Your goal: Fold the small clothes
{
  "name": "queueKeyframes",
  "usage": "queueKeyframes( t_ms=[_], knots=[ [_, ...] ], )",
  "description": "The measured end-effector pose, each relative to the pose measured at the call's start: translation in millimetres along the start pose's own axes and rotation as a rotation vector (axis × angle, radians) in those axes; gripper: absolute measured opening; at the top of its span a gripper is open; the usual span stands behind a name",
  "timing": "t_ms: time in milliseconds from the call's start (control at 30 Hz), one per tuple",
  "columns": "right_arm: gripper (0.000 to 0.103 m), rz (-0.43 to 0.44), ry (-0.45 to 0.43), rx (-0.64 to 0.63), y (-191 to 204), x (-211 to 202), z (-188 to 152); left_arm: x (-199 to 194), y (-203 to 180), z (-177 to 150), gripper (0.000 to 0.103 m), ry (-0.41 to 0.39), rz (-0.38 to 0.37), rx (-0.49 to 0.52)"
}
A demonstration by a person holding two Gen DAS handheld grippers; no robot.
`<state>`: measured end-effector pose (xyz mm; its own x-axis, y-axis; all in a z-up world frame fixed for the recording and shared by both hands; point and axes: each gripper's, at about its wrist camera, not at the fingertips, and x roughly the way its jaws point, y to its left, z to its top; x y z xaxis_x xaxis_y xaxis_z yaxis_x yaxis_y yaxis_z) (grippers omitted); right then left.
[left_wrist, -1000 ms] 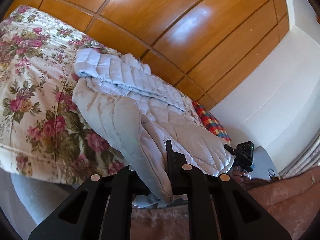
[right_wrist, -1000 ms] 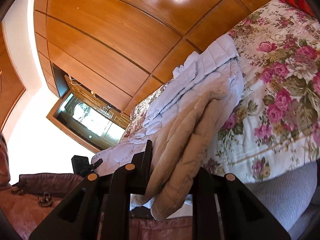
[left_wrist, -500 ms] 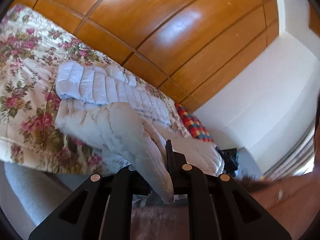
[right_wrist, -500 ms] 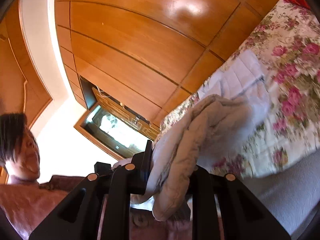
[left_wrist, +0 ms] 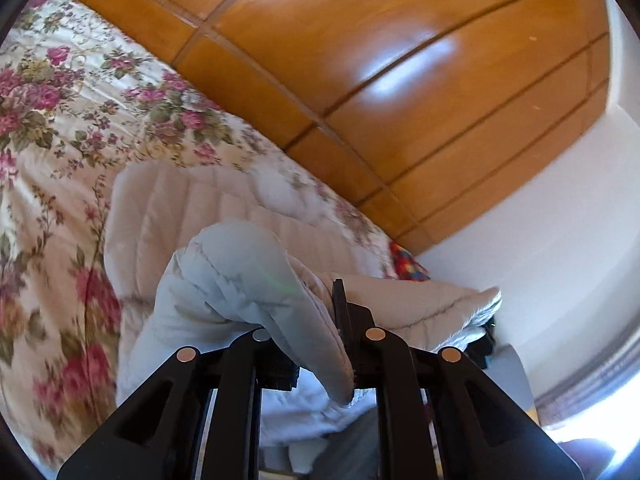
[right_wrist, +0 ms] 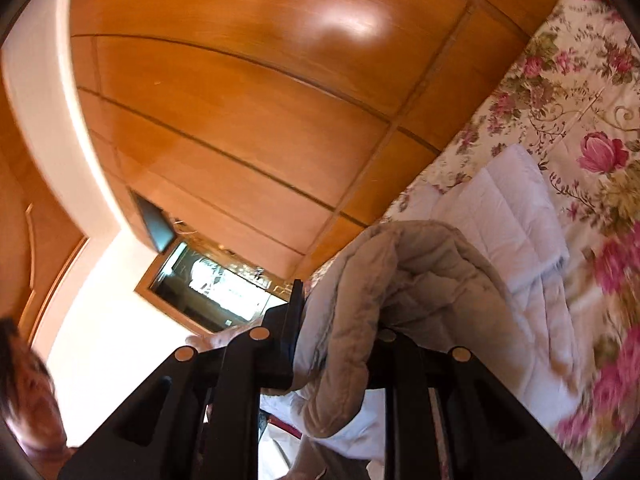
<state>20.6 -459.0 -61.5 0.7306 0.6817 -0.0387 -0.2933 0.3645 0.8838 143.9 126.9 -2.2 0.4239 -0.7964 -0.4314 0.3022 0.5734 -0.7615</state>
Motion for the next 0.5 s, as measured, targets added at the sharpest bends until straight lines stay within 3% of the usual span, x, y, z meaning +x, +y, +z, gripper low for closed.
queueKeyframes(
  t_ms=[333,500],
  knots=[
    [0.022,-0.128,0.006,0.137,-66.3,56.4,46.0,65.0,66.3,43.9,0.012,-0.006,0.085,-0.163],
    [0.026,-0.186,-0.035,0.184,-96.2,72.0,56.7,94.7,82.1,57.8,0.017,-0.016,0.198,-0.121]
  ],
)
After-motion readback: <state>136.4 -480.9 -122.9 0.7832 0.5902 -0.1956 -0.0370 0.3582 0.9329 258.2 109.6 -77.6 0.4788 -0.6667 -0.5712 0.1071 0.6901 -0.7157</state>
